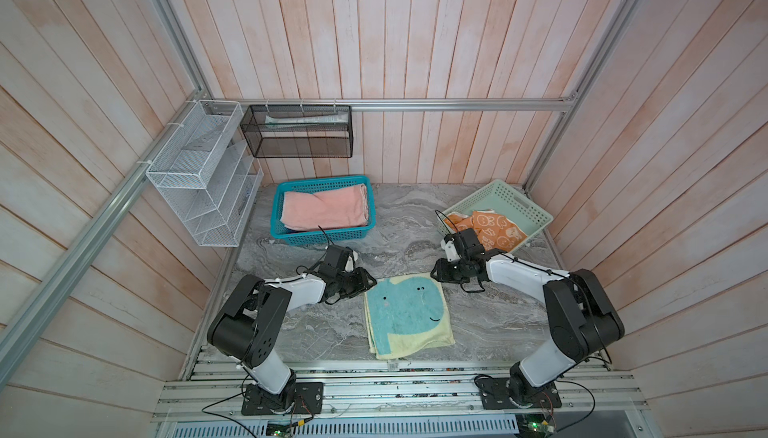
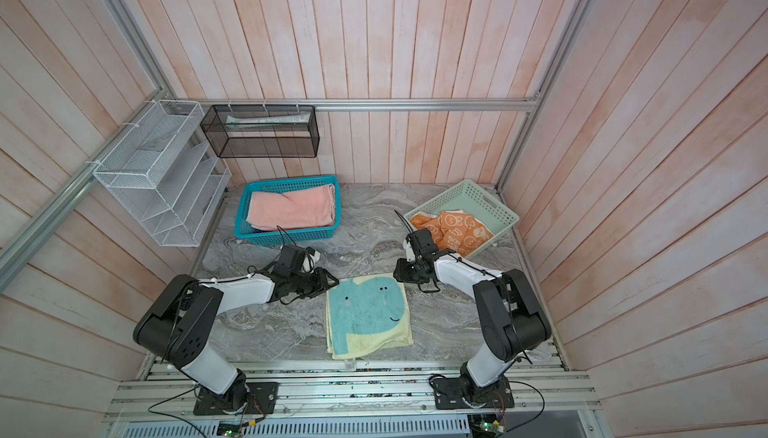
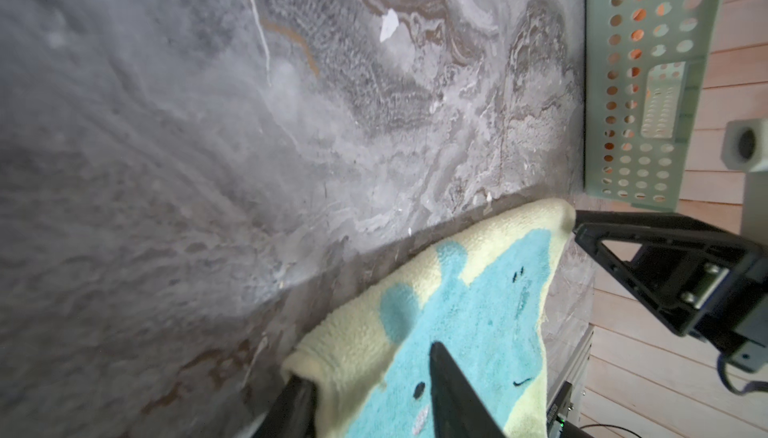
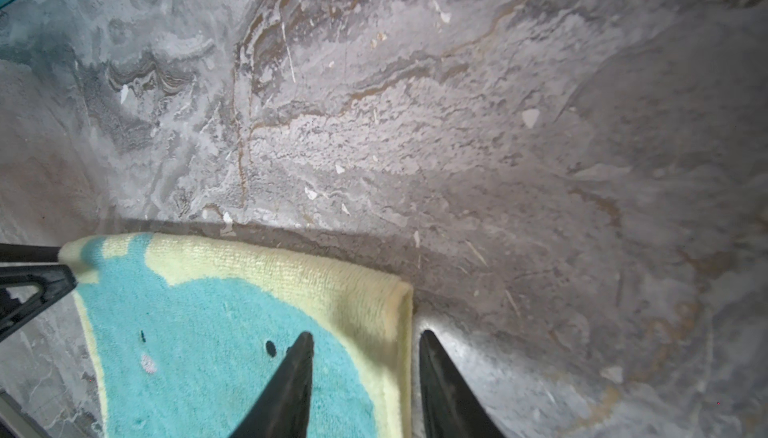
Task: Fold and stack the towels
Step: 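Grasp the towel's edge nearest the robot with both grippers, then lift the near edge and fold it over toward the far edge with both grippers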
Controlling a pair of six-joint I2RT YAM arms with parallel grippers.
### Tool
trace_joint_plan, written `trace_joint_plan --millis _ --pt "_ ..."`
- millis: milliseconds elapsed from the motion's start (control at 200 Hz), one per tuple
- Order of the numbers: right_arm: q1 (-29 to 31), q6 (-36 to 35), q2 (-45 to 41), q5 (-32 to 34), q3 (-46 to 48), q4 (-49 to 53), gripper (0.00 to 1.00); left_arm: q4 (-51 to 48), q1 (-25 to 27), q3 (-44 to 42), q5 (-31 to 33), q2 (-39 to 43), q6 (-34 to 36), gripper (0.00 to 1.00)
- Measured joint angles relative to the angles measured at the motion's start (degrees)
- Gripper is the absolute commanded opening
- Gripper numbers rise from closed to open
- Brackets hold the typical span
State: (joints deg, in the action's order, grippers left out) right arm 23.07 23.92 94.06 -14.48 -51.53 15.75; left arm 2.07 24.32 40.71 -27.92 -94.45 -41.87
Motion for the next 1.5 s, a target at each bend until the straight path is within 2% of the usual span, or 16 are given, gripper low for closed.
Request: trace_joint_plan --millis 45,135,185,370,420,620,915,1270,1500 --pt "-0.3 0.0 0.7 -0.3 -0.2 -0.1 0.43 0.3 0.0 0.0 -0.4 0.0 0.5 0.28" --pt "-0.8 -0.2 2.3 -1.3 -0.6 -0.7 0.41 0.7 -0.2 0.2 -1.3 0.0 0.6 0.26" --pt "-1.1 -0.2 3.1 -2.1 -0.9 -0.9 0.36 0.7 -0.3 0.3 -1.9 0.0 0.9 0.22" --pt "-1.7 -0.7 4.2 -5.1 -1.8 -2.4 0.06 0.7 -0.8 2.3 -3.9 0.0 2.7 0.00" --pt "-1.8 -0.4 4.2 -5.5 -2.4 -2.5 0.00 0.5 -1.0 3.1 -4.6 0.1 3.8 0.00" --pt "-1.9 -1.3 0.2 -6.3 -5.1 -2.6 0.00 -2.9 -2.1 6.9 -5.1 4.0 7.0 0.00" --pt "-1.9 -0.8 -18.9 -5.9 -5.0 -1.7 0.00 -9.6 -2.4 12.0 -5.1 18.3 10.8 0.00" --pt "-1.4 1.6 -42.8 -3.3 -3.3 3.9 0.00 -17.7 -2.4 13.9 -6.9 32.2 10.6 0.00" --pt "-1.0 2.9 -49.0 -3.4 -3.3 9.9 0.00 -22.1 -2.0 15.4 -9.8 36.5 8.1 0.00"
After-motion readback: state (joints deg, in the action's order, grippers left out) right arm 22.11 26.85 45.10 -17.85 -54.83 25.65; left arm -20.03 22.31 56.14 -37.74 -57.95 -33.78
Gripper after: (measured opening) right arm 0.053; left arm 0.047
